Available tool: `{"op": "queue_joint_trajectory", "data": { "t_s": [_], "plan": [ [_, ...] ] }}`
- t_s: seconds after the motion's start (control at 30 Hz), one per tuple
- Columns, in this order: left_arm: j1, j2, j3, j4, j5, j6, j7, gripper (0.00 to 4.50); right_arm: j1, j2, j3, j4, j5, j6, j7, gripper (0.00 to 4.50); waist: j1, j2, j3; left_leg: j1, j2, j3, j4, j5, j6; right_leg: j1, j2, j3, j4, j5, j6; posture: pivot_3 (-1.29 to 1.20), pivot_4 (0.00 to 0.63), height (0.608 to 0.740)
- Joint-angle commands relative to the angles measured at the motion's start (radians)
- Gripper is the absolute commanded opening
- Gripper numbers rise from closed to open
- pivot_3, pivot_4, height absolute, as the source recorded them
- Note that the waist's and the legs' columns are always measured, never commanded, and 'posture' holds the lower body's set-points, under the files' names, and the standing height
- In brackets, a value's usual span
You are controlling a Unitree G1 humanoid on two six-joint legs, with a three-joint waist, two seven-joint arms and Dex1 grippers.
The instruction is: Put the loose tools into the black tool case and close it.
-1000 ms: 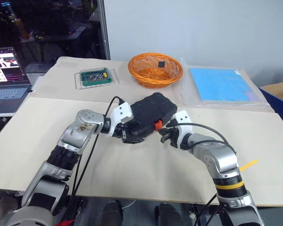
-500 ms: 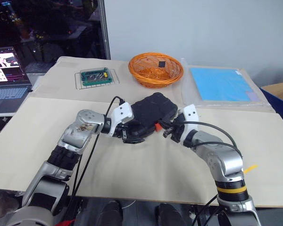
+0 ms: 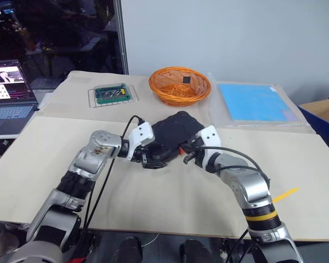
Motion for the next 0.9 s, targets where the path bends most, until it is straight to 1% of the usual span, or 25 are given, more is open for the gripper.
{"op": "queue_joint_trajectory", "data": {
  "t_s": [0.03, 0.13, 0.17, 0.2, 0.23, 0.33, 0.37, 0.4, 0.43, 0.47, 0.5, 0.53, 0.57, 0.6, 0.67, 0.73, 0.77, 0.83, 0.87, 0.9],
  "plan": [
    [0.029, 0.001, -0.026, 0.037, 0.033, -0.001, 0.002, 4.50, 0.040, 0.004, 0.014, 0.124, -0.040, 0.061, -0.035, 0.08, 0.000, 0.000, -0.006, 0.000, 0.000, 0.000, 0.000, 0.000, 0.000, 0.000, 0.000, 0.000, 0.000, 0.000, 0.000, 0.00, 0.150, 0.740],
    [0.029, -0.004, -0.026, 0.048, 0.037, -0.013, 0.004, 4.50, 0.024, 0.009, 0.013, 0.142, -0.042, 0.054, -0.040, 0.08, 0.000, -0.003, -0.010, 0.003, -0.001, 0.003, -0.005, -0.001, -0.001, 0.000, -0.005, -0.001, -0.002, 0.000, 0.000, 0.00, 0.150, 0.740],
    [0.029, -0.007, -0.024, 0.052, 0.038, -0.023, 0.006, 4.50, 0.019, 0.012, 0.010, 0.143, -0.045, 0.035, -0.043, 0.08, 0.000, -0.004, -0.011, 0.005, -0.002, 0.004, -0.012, -0.001, -0.001, 0.000, -0.007, -0.002, -0.006, 0.000, 0.000, 0.00, 0.150, 0.740],
    [0.030, -0.010, -0.021, 0.056, 0.039, -0.029, 0.007, 4.50, 0.015, 0.015, 0.009, 0.143, -0.047, 0.021, -0.045, 0.08, 0.000, -0.004, -0.011, 0.006, -0.003, 0.006, -0.015, -0.001, -0.001, 0.000, -0.009, -0.002, -0.007, 0.000, 0.000, 0.00, 0.150, 0.740],
    [0.035, -0.014, -0.011, 0.053, 0.035, -0.047, 0.009, 4.50, 0.014, 0.022, -0.002, 0.120, -0.043, -0.035, -0.040, 0.08, 0.000, -0.004, -0.011, 0.007, -0.003, 0.006, -0.015, -0.001, -0.001, 0.000, -0.011, -0.004, -0.007, 0.000, 0.000, 0.00, 0.150, 0.740],
    [0.071, -0.025, 0.047, 0.011, -0.014, -0.102, 0.004, 4.50, 0.043, 0.008, -0.016, -0.014, -0.031, -0.155, -0.005, 0.08, 0.001, -0.003, -0.010, 0.008, -0.003, 0.007, -0.016, -0.001, -0.001, 0.000, -0.013, -0.004, -0.007, 0.000, 0.000, 0.00, 0.150, 0.740],
    [0.089, -0.041, 0.087, -0.013, -0.044, -0.111, 0.022, 4.50, 0.069, 0.004, -0.045, -0.098, 0.013, -0.166, 0.021, 0.08, 0.001, -0.002, -0.009, 0.007, -0.003, 0.007, -0.016, -0.001, -0.001, -0.001, -0.014, -0.004, -0.008, 0.000, 0.000, 0.00, 0.150, 0.740],
    [0.111, -0.068, 0.134, -0.033, -0.082, -0.159, 0.036, 4.50, 0.093, 0.002, -0.077, -0.166, 0.074, -0.154, 0.052, 0.08, 0.003, 0.000, -0.008, 0.005, -0.003, 0.007, -0.016, -0.001, -0.001, -0.002, -0.014, -0.004, -0.008, 0.000, 0.000, 0.00, 0.150, 0.740],
    [0.126, -0.079, 0.163, -0.054, -0.108, -0.177, 0.039, 4.50, 0.113, -0.004, -0.102, -0.221, 0.100, -0.156, 0.062, 0.08, 0.005, 0.001, -0.007, 0.001, -0.003, 0.008, -0.016, -0.001, -0.001, -0.002, -0.014, -0.004, -0.008, 0.002, -0.004, 0.00, 0.150, 0.740],
    [0.148, -0.085, 0.221, -0.107, -0.192, -0.110, 0.036, 4.50, 0.149, -0.039, -0.127, -0.299, 0.124, -0.150, 0.089, 0.08, 0.006, 0.002, -0.006, -0.003, -0.003, 0.009, -0.016, 0.000, 0.000, -0.003, -0.014, -0.004, -0.007, 0.002, -0.002, 0.00, 0.150, 0.740],
    [0.162, -0.085, 0.256, -0.142, -0.249, -0.056, 0.032, 4.50, 0.172, -0.066, -0.139, -0.345, 0.131, -0.146, 0.105, 0.61, 0.007, 0.002, -0.004, -0.006, -0.003, 0.009, -0.015, 0.000, 0.000, -0.006, -0.013, -0.004, -0.007, 0.001, -0.001, 0.00, 0.150, 0.740],
    [0.193, -0.067, 0.282, -0.186, -0.286, -0.015, 0.026, 4.50, 0.218, -0.114, -0.159, -0.416, 0.144, -0.134, 0.132, 0.83, 0.008, 0.002, -0.004, -0.013, -0.004, 0.008, -0.013, 0.006, 0.009, -0.010, -0.012, -0.004, -0.007, 0.003, 0.008, 0.00, 0.150, 0.740],
    [0.227, -0.047, 0.301, -0.226, -0.317, 0.011, 0.016, 4.50, 0.259, -0.153, -0.184, -0.475, 0.168, -0.116, 0.154, 1.12, 0.010, 0.002, -0.004, -0.019, -0.004, 0.008, -0.013, 0.006, 0.010, -0.015, -0.012, -0.004, -0.006, 0.003, 0.010, 0.00, 0.150, 0.740],
    [0.258, -0.031, 0.318, -0.262, -0.336, 0.026, 0.019, 4.50, 0.297, -0.186, -0.210, -0.521, 0.196, -0.101, 0.173, 1.52, 0.010, 0.002, -0.004, -0.023, -0.005, 0.008, -0.014, 0.005, 0.009, -0.018, -0.012, -0.004, -0.007, 0.002, 0.012, 0.00, 0.150, 0.740],
    [0.315, -0.013, 0.365, -0.328, -0.382, 0.067, 0.054, 4.50, 0.376, -0.250, -0.269, -0.594, 0.246, -0.086, 0.214, 2.23, 0.012, 0.003, -0.004, -0.023, -0.005, 0.007, -0.014, 0.000, 0.008, -0.018, -0.010, -0.004, -0.007, 0.001, 0.013, 0.00, 0.150, 0.740],
    [0.415, 0.041, 0.431, -0.409, -0.425, 0.110, 0.062, 4.50, 0.498, -0.325, -0.384, -0.669, 0.299, -0.081, 0.284, 2.85, 0.019, 0.004, -0.002, -0.023, -0.005, 0.007, -0.015, -0.001, 0.008, -0.017, -0.010, -0.004, -0.009, -0.001, 0.013, 0.00, 0.150, 0.740],
    [0.447, 0.059, 0.448, -0.436, -0.439, 0.126, 0.068, 4.50, 0.536, -0.348, -0.424, -0.685, 0.320, -0.083, 0.302, 3.27, 0.020, 0.004, -0.002, -0.022, -0.005, 0.007, -0.015, -0.003, 0.009, -0.016, -0.010, -0.004, -0.010, -0.003, 0.013, 0.00, 0.150, 0.740],
    [0.534, 0.109, 0.481, -0.482, -0.441, 0.119, 0.055, 4.50, 0.632, -0.392, -0.532, -0.707, 0.344, -0.097, 0.353, 3.91, 0.023, 0.003, 0.003, -0.020, -0.005, 0.008, -0.015, -0.003, 0.008, -0.015, -0.011, -0.004, -0.011, -0.003, 0.013, 0.00, 0.150, 0.740],
    [0.577, 0.132, 0.499, -0.498, -0.433, 0.108, 0.053, 4.50, 0.688, -0.408, -0.592, -0.711, 0.342, -0.116, 0.383, 4.33, 0.025, 0.004, 0.005, -0.020, -0.005, 0.008, -0.012, -0.003, 0.008, -0.014, -0.011, -0.004, -0.010, -0.003, 0.013, 0.00, 0.150, 0.740],
    [0.615, 0.155, 0.517, -0.510, -0.435, 0.109, 0.047, 4.50, 0.741, -0.418, -0.655, -0.714, 0.348, -0.133, 0.417, 4.42, 0.027, 0.003, 0.006, -0.019, -0.005, 0.008, -0.012, -0.003, 0.008, -0.013, -0.011, -0.004, -0.011, -0.003, 0.013, 0.00, 0.150, 0.740]
  ]
}}
